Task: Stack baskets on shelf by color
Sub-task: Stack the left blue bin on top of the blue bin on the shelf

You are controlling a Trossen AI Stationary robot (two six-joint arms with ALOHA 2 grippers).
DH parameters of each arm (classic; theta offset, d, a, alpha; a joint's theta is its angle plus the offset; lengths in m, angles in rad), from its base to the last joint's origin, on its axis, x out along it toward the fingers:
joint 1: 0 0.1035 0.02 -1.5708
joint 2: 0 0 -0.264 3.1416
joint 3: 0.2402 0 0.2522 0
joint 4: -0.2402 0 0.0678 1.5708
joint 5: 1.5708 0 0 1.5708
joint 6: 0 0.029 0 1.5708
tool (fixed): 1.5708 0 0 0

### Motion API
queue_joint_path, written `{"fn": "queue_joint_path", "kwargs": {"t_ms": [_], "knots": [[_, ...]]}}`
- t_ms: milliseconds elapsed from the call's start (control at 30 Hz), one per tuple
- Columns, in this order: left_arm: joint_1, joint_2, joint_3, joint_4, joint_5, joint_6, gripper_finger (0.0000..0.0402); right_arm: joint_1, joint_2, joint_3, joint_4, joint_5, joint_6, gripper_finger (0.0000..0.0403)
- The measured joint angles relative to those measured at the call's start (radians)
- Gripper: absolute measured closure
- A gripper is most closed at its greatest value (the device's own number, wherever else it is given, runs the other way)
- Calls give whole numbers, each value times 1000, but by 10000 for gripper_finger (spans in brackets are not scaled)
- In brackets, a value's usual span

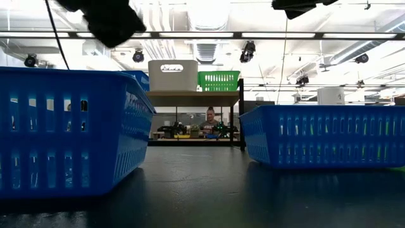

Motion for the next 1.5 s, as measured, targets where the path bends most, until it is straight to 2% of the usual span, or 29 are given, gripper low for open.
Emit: {"fn": "queue_joint_path", "kwargs": {"t_ms": [100, 200, 1000, 1333, 1500], "knots": [[0, 67, 67, -143, 111, -57, 401, 0, -6, -10, 1, 0, 24, 376], [0, 112, 118, -265, 150, -112, 401, 1, -3, -12, 1, 0, 28, 376], [72, 128, 121, -506, 80, -154, 402, 1, 3, -12, -1, -1, 18, 376], [80, 10, 130, -536, 52, -191, 402, 1, 3, -13, -11, -1, 7, 376], [64, -12, 197, -525, 53, -259, 402, 1, 3, -13, -20, -1, 7, 376]]}}
